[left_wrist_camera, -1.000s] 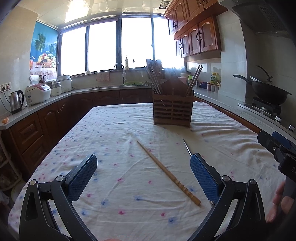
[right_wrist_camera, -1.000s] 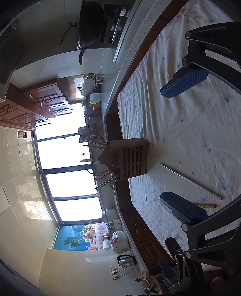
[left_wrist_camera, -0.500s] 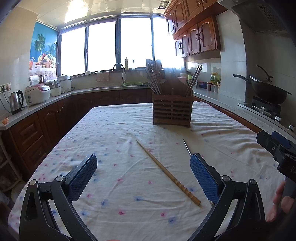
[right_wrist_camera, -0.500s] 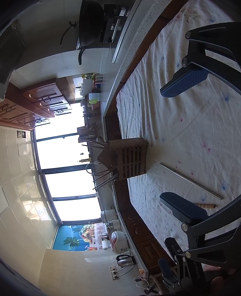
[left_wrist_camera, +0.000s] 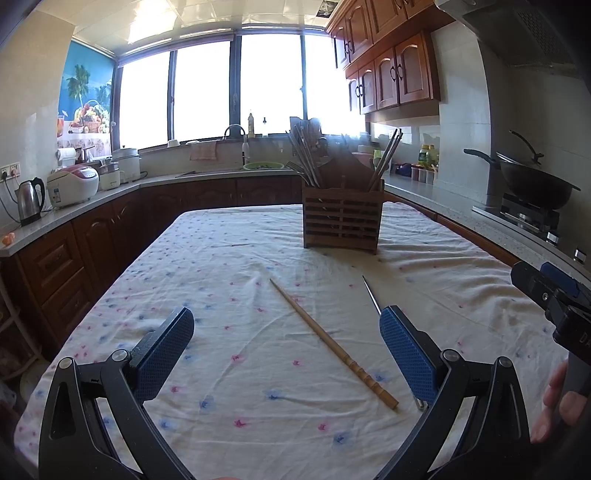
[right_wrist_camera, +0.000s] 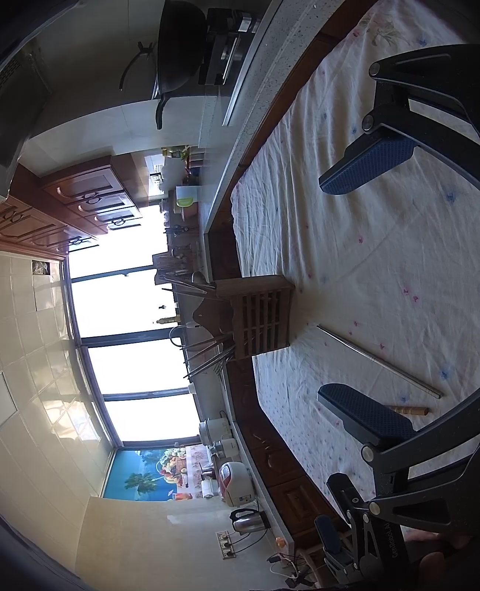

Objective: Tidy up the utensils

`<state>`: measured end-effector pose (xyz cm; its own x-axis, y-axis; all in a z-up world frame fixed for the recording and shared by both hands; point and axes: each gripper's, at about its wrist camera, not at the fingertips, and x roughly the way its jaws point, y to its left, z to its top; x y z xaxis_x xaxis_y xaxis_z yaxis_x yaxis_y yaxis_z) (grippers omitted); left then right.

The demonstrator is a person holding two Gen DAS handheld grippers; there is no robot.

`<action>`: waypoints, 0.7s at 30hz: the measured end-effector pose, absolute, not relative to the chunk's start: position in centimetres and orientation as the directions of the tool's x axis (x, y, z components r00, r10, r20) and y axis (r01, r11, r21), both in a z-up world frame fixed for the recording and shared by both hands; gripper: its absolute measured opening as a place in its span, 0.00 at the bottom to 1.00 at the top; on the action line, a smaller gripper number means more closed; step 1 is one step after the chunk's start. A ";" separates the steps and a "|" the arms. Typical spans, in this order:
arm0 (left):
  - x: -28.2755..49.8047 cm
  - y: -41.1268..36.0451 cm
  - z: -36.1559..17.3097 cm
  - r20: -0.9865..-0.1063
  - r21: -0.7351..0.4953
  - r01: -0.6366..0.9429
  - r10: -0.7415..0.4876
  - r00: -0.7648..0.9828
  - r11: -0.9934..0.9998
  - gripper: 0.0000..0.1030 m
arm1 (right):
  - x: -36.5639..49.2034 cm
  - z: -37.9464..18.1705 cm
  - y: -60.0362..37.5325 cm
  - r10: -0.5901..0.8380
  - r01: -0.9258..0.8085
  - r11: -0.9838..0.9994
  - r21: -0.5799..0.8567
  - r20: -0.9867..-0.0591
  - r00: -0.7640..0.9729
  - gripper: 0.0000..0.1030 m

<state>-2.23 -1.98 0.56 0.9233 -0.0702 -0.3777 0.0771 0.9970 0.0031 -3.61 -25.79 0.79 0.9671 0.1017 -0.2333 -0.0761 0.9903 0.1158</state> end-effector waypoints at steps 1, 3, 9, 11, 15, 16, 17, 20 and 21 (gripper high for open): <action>-2.2 -2.0 0.5 -0.378 0.003 0.077 -0.070 0.923 0.997 1.00 | -3.6 0.8 -25.8 0.102 -0.076 0.990 0.116 -0.233 0.967 1.00; -2.2 -2.0 0.6 -0.377 0.001 0.078 -0.072 0.923 0.997 1.00 | -3.6 0.8 -25.8 0.101 -0.075 0.990 0.116 -0.233 0.967 1.00; -2.2 -2.0 0.7 -0.376 0.000 0.081 -0.075 0.924 0.997 1.00 | -3.6 0.8 -25.7 0.102 -0.077 0.991 0.114 -0.234 0.967 1.00; -2.1 -2.2 0.9 -0.375 0.000 0.082 -0.076 0.924 0.997 1.00 | -3.6 0.8 -25.7 0.102 -0.077 0.991 0.114 -0.233 0.967 1.00; -2.1 -2.3 1.0 -0.374 -0.002 0.083 -0.078 0.924 0.997 1.00 | -3.6 0.9 -25.7 0.102 -0.077 0.991 0.113 -0.234 0.967 1.00; -2.1 -2.2 1.0 -0.376 -0.003 0.085 -0.080 0.923 0.996 1.00 | -3.6 0.9 -25.7 0.102 -0.077 0.991 0.112 -0.234 0.967 1.00; -2.1 -2.3 1.1 -0.376 -0.005 0.086 -0.082 0.923 0.996 1.00 | -3.6 0.9 -25.7 0.101 -0.076 0.991 0.112 -0.235 0.967 1.00; -2.0 -2.5 1.3 -0.376 -0.004 0.088 -0.083 0.923 0.996 1.00 | -3.7 1.2 -25.8 0.100 -0.075 0.991 0.113 -0.234 0.967 1.00; -2.0 -2.5 1.3 -0.376 -0.003 0.088 -0.083 0.923 0.996 1.00 | -3.7 1.3 -25.8 0.100 -0.075 0.991 0.114 -0.234 0.967 1.00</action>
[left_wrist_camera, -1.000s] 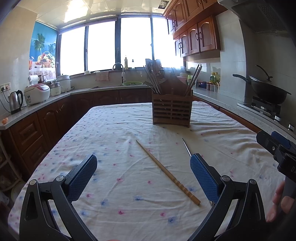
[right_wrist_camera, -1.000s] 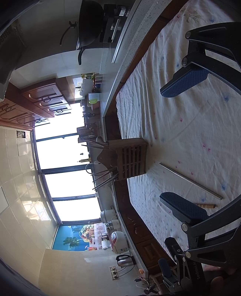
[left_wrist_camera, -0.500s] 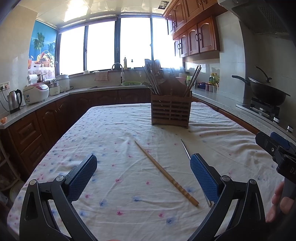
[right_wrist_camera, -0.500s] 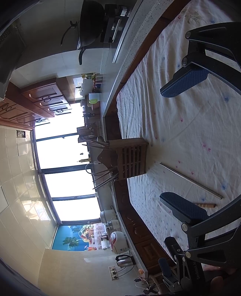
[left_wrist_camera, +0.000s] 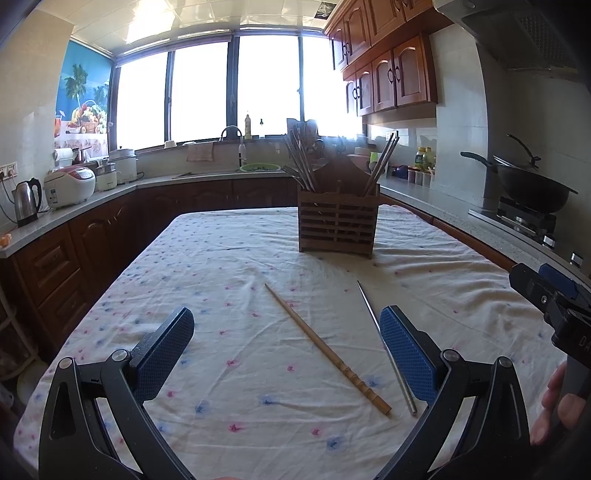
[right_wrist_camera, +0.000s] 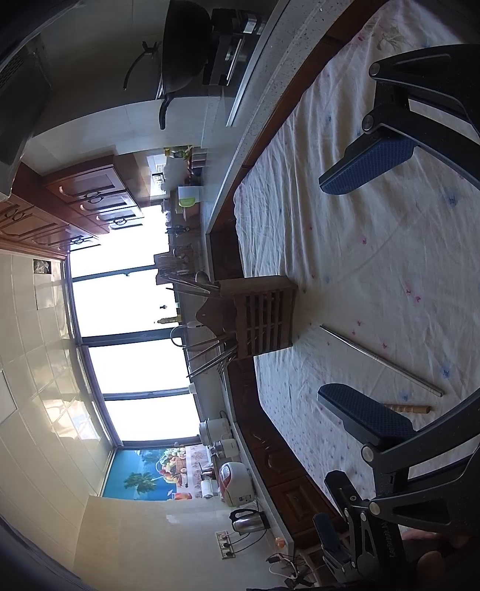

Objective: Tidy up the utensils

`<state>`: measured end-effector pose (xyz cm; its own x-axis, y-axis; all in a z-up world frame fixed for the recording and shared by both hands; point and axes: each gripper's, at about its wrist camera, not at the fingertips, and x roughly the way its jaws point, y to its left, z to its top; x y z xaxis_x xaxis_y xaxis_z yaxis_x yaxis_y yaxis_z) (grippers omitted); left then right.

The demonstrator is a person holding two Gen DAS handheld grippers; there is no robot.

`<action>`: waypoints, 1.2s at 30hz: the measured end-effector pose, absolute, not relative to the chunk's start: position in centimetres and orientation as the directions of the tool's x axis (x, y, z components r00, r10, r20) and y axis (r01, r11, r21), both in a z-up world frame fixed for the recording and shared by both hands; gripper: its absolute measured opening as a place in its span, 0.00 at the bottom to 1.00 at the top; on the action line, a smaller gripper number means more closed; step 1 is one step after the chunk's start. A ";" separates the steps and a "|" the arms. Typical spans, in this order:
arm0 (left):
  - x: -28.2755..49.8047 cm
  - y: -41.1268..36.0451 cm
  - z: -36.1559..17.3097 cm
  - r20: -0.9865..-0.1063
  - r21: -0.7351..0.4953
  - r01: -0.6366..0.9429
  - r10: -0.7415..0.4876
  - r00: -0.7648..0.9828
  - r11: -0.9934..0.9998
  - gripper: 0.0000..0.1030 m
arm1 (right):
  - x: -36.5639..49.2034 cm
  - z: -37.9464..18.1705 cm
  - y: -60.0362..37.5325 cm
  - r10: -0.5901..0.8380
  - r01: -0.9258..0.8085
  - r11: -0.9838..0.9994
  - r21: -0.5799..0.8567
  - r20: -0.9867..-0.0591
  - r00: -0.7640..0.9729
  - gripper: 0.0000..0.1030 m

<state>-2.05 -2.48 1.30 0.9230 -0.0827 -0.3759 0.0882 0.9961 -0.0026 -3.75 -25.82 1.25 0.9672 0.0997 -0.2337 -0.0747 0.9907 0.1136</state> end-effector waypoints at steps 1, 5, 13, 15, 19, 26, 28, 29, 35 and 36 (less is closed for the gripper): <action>-2.1 -2.5 1.3 -0.375 -0.002 0.088 -0.082 0.923 0.996 1.00 | -3.8 1.3 -25.9 0.099 -0.074 0.991 0.114 -0.233 0.967 1.00; -2.1 -2.4 1.4 -0.374 0.000 0.085 -0.079 0.924 0.996 1.00 | -3.8 1.5 -25.8 0.103 -0.078 0.990 0.117 -0.233 0.967 1.00; -1.8 -2.4 1.4 -0.388 -0.007 0.083 -0.079 0.918 0.997 1.00 | -3.5 1.7 -25.7 0.115 -0.089 0.990 0.112 -0.247 0.962 1.00; -1.7 -2.4 1.5 -0.392 -0.009 0.087 -0.084 0.916 0.996 1.00 | -3.5 1.7 -25.7 0.115 -0.090 0.990 0.108 -0.249 0.962 1.00; -1.7 -2.5 1.6 -0.396 -0.004 0.095 -0.089 0.914 0.995 1.00 | -3.2 2.2 -25.8 0.114 -0.087 0.990 0.114 -0.256 0.960 1.00; -1.5 -2.4 1.9 -0.406 -0.014 0.097 -0.094 0.909 0.995 1.00 | -2.6 2.6 -25.9 0.123 -0.094 0.989 0.118 -0.265 0.956 1.00; -1.4 -2.3 1.9 -0.413 -0.018 0.096 -0.095 0.906 0.995 1.00 | -2.5 2.5 -25.8 0.126 -0.098 0.989 0.115 -0.273 0.954 1.00; -1.3 -2.3 1.9 -0.417 -0.021 0.095 -0.095 0.904 0.995 1.00 | -2.4 2.5 -25.7 0.129 -0.101 0.988 0.115 -0.275 0.953 1.00; -0.5 -2.0 1.9 -0.440 -0.027 0.082 -0.085 0.894 0.996 1.00 | -1.4 2.8 -25.6 0.134 -0.105 0.988 0.112 -0.298 0.945 1.00; -0.3 -1.9 1.8 -0.445 -0.033 0.081 -0.088 0.891 0.996 1.00 | -1.3 2.8 -25.6 0.132 -0.103 0.988 0.112 -0.303 0.944 1.00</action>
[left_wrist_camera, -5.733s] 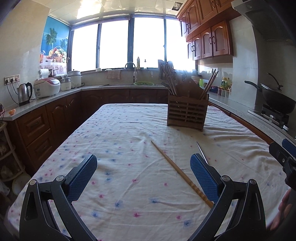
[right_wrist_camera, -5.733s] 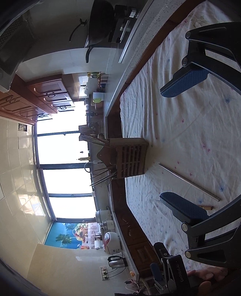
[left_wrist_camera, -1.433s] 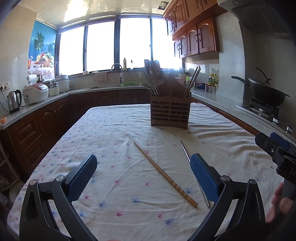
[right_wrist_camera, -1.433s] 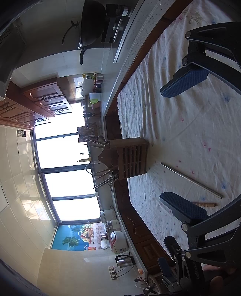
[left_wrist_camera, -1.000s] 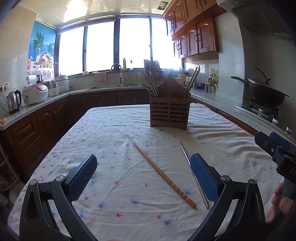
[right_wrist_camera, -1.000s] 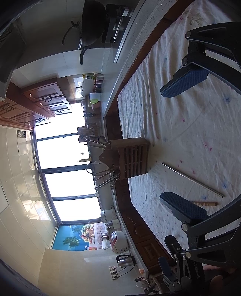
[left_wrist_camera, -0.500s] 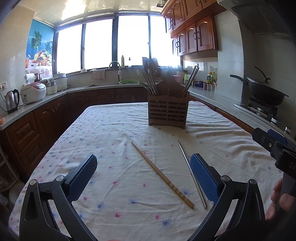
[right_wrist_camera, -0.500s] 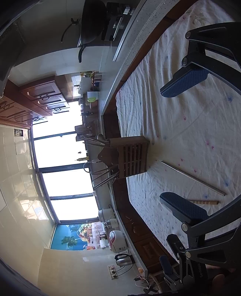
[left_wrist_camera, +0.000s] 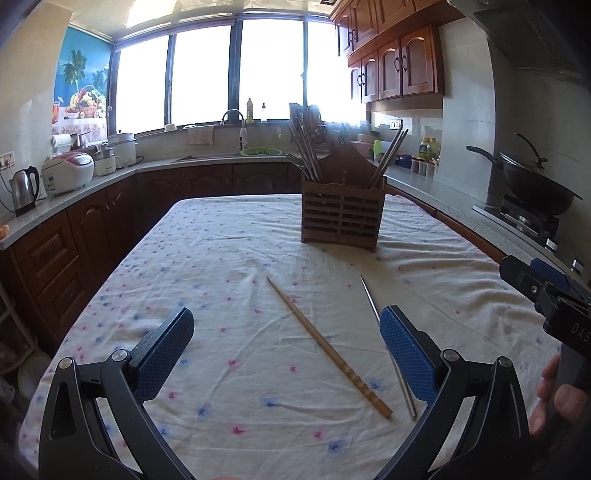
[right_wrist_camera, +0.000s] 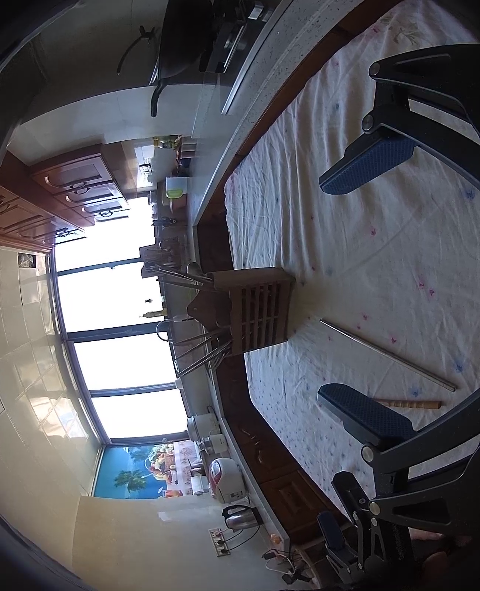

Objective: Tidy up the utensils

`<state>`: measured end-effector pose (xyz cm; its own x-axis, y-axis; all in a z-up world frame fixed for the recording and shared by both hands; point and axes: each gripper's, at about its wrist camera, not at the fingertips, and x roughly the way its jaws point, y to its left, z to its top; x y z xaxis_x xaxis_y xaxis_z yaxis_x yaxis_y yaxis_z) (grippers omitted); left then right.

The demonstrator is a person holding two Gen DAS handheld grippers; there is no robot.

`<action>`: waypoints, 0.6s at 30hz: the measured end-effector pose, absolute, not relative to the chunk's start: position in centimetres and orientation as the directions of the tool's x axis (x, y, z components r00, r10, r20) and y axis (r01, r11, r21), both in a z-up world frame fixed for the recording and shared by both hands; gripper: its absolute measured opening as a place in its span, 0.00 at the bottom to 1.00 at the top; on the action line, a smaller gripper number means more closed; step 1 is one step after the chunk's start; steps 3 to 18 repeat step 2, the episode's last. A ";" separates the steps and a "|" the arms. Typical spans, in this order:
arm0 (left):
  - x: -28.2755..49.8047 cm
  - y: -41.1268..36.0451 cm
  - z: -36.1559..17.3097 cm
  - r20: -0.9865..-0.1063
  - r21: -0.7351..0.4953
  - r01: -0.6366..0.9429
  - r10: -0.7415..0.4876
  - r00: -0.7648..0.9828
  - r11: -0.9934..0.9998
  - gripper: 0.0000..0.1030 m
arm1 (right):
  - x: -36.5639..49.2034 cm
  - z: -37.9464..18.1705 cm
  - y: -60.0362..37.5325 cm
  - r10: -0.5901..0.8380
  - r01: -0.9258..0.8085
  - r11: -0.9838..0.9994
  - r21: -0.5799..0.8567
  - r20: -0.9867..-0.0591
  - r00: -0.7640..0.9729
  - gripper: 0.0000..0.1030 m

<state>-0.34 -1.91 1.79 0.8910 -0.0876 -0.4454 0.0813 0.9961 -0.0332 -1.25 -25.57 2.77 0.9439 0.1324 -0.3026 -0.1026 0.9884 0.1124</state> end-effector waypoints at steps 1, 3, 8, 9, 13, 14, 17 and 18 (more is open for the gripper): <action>-0.1 -1.8 1.7 -0.451 -0.039 0.082 -0.091 0.888 0.996 1.00 | -1.1 2.7 -25.5 0.132 -0.101 0.988 0.113 -0.306 0.943 1.00; 0.0 -1.8 1.7 -0.458 -0.044 0.085 -0.096 0.884 0.995 1.00 | -1.0 2.7 -25.5 0.133 -0.101 0.988 0.116 -0.309 0.942 1.00; 0.0 -1.8 1.7 -0.458 -0.044 0.085 -0.096 0.884 0.995 1.00 | -1.0 2.7 -25.5 0.133 -0.101 0.988 0.116 -0.309 0.942 1.00; 0.0 -1.8 1.7 -0.458 -0.044 0.085 -0.096 0.884 0.995 1.00 | -1.0 2.7 -25.5 0.133 -0.101 0.988 0.116 -0.309 0.942 1.00; 0.0 -1.8 1.7 -0.458 -0.044 0.085 -0.096 0.884 0.995 1.00 | -1.0 2.7 -25.5 0.133 -0.101 0.988 0.116 -0.309 0.942 1.00; 0.0 -1.8 1.7 -0.458 -0.044 0.085 -0.096 0.884 0.995 1.00 | -1.0 2.7 -25.5 0.133 -0.101 0.988 0.116 -0.309 0.942 1.00; 0.0 -1.8 1.7 -0.458 -0.044 0.085 -0.096 0.884 0.995 1.00 | -1.0 2.7 -25.5 0.133 -0.101 0.988 0.116 -0.309 0.942 1.00; 0.0 -1.8 1.7 -0.458 -0.044 0.085 -0.096 0.884 0.995 1.00 | -1.0 2.7 -25.5 0.133 -0.101 0.988 0.116 -0.309 0.942 1.00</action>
